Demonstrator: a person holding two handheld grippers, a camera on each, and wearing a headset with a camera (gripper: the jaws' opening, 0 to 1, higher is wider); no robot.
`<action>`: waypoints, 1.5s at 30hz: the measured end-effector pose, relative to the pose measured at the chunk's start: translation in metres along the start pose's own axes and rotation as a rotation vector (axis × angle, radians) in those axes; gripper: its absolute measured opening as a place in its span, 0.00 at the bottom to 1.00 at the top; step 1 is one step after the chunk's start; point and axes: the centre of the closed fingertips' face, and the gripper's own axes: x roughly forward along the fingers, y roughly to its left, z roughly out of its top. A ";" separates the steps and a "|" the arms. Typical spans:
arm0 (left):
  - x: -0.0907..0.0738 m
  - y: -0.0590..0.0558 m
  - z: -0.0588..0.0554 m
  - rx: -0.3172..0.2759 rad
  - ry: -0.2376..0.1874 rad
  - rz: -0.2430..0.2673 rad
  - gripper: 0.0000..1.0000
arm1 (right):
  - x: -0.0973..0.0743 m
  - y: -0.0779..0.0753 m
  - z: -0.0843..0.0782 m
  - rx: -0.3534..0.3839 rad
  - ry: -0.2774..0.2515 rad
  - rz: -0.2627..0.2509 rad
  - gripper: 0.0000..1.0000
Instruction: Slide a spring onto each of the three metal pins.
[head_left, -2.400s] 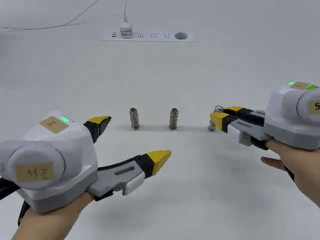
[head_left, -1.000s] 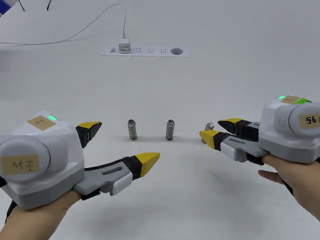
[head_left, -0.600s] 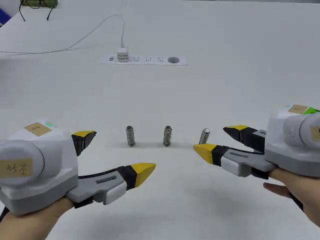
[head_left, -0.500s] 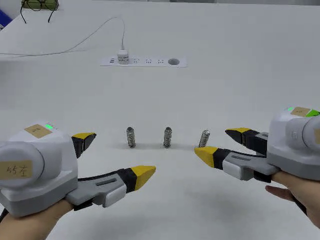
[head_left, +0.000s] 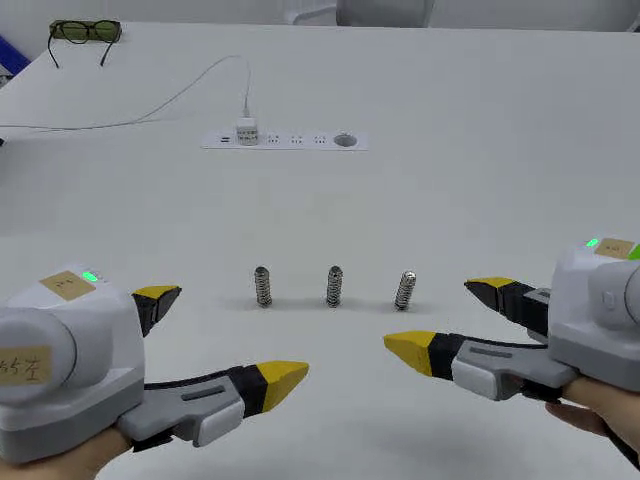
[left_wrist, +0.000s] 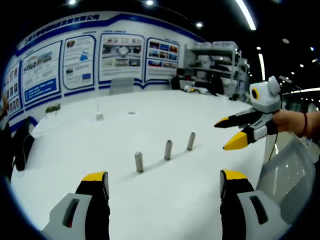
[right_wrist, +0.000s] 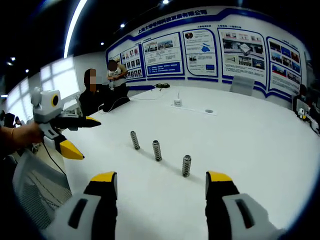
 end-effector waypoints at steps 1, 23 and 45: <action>-0.001 0.000 0.000 0.002 0.001 0.002 0.94 | -0.001 0.002 0.000 0.002 -0.001 0.002 0.74; -0.019 -0.003 -0.012 -0.006 0.032 0.020 1.00 | -0.023 0.020 -0.003 0.007 -0.026 0.014 0.90; -0.026 -0.001 -0.012 -0.020 0.032 0.050 0.98 | -0.033 0.021 -0.006 0.027 -0.034 0.013 0.91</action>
